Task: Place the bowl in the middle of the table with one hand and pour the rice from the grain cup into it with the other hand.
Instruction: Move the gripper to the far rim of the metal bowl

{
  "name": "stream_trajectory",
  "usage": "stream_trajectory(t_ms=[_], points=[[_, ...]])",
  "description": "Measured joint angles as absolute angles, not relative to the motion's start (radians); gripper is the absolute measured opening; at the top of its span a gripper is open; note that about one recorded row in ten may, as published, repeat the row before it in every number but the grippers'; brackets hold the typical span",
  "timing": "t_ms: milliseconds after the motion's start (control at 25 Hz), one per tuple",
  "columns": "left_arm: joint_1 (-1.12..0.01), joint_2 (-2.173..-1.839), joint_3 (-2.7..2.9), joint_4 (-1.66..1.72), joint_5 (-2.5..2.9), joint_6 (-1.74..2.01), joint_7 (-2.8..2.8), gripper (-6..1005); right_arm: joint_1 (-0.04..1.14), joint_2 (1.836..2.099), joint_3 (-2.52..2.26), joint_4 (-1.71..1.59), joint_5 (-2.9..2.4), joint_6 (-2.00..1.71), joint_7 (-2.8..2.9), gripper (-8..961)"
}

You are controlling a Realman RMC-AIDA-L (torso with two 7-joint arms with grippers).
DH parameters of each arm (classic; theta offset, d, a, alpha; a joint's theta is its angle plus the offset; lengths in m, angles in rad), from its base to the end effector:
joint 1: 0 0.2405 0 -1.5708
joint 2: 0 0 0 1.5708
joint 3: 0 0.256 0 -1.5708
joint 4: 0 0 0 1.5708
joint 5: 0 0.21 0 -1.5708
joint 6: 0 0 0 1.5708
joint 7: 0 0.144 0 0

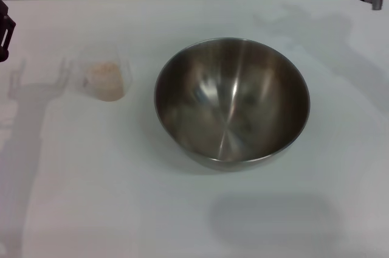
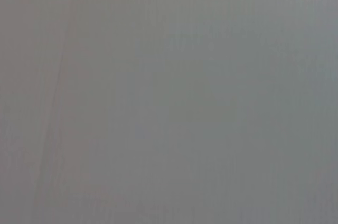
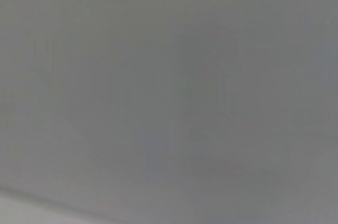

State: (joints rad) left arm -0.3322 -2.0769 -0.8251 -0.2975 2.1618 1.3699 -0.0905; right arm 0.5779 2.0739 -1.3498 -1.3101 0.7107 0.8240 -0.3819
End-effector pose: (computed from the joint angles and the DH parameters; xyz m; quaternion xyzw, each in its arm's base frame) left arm -0.3149 0.3055 0.0061 -0.6127 -0.2071 -0.3858 0.6579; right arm 0.1444 0.4346 0.0357 -0.8325 0.3662 0.1425 0.3906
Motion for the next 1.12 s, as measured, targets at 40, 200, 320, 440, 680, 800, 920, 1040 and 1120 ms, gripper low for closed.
stream_trajectory(t_ms=[40, 200, 320, 440, 680, 800, 920, 1040, 1120], points=[[-0.332, -2.077, -0.825, -0.298, 2.162, 1.370, -0.090, 838, 0.578, 2.074, -1.350, -1.310, 0.711, 0.824, -0.382, 801], [-0.335, -2.076, -0.825, -0.299, 2.161, 1.374, -0.091, 837, 0.653, 2.064, -1.235, -1.300, 0.708, 1.071, -0.382, 800], [-0.339, -2.076, -0.825, -0.300, 2.161, 1.375, -0.090, 837, 0.725, 2.042, -1.145, -1.255, 0.704, 1.253, -0.385, 800], [-0.342, -2.076, -0.825, -0.299, 2.162, 1.374, -0.090, 837, 0.774, 2.013, -1.110, -1.199, 0.695, 1.369, -0.388, 800], [-0.344, -2.076, -0.838, -0.300, 2.161, 1.374, -0.091, 838, 0.808, 1.993, -1.108, -1.121, 0.685, 1.423, -0.389, 800], [-0.345, -2.075, -0.847, -0.300, 2.161, 1.375, -0.090, 838, 0.817, 1.986, -1.107, -1.081, 0.685, 1.430, -0.390, 799], [-0.345, -2.075, -0.850, -0.301, 2.161, 1.375, -0.091, 838, 0.825, 1.979, -1.108, -1.038, 0.685, 1.432, -0.394, 799], [-0.345, -2.075, -0.850, -0.305, 2.161, 1.376, -0.091, 838, 0.832, 1.976, -1.110, -0.986, 0.685, 1.434, -0.409, 799], [-0.345, -2.075, -0.850, -0.306, 2.161, 1.376, -0.091, 838, 0.834, 1.976, -1.111, -0.974, 0.685, 1.435, -0.413, 799]])
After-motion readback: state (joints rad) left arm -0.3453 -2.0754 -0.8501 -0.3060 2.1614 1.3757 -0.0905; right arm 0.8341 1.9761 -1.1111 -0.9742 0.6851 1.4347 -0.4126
